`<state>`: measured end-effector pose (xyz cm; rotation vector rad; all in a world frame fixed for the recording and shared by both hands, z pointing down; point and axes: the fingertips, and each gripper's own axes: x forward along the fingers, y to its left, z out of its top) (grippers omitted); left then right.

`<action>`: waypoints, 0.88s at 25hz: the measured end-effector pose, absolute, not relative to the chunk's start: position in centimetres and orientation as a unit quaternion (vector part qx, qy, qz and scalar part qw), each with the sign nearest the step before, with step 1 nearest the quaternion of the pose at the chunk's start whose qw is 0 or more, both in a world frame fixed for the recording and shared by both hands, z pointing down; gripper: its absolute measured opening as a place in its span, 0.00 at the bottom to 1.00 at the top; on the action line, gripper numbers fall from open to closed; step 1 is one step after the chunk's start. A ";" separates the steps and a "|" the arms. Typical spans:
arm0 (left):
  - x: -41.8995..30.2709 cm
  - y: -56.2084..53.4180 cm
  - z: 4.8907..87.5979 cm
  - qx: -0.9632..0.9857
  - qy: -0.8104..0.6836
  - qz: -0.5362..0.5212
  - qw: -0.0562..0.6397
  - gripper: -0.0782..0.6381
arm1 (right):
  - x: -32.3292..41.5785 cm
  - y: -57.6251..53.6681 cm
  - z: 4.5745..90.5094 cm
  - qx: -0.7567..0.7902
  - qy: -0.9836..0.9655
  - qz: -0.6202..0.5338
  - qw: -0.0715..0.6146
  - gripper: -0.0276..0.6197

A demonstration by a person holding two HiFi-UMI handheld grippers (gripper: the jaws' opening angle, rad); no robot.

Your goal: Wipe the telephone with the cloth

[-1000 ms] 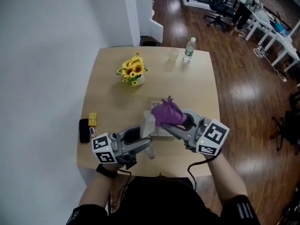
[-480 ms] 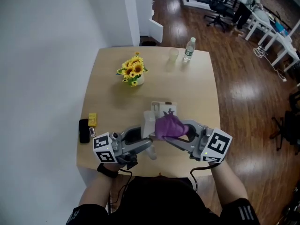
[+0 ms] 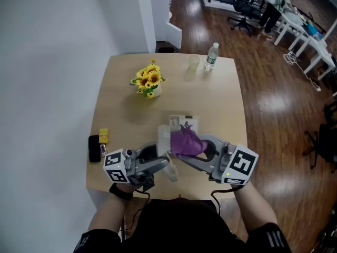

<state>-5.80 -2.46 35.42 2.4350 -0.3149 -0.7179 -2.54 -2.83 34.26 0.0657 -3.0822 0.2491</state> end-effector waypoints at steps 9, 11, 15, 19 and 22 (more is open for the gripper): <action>-7.0 -4.5 34.1 0.902 -0.132 -0.293 0.288 0.41 | -2.1 -1.4 37.1 0.049 -0.993 0.055 0.088 0.25; -6.8 -4.6 33.5 0.903 -0.129 -0.294 0.286 0.41 | -3.2 -0.8 37.2 0.038 -0.992 0.035 0.113 0.25; -6.9 -5.1 33.3 0.902 -0.127 -0.300 0.284 0.41 | -4.8 0.4 38.1 0.000 -0.989 0.022 0.148 0.25; -6.8 -5.1 33.8 0.903 -0.131 -0.291 0.288 0.41 | -4.7 1.8 39.4 -0.017 -0.986 0.013 0.167 0.25; -6.9 -5.1 34.3 0.902 -0.136 -0.287 0.293 0.41 | -4.4 2.2 40.2 -0.029 -0.984 0.019 0.175 0.25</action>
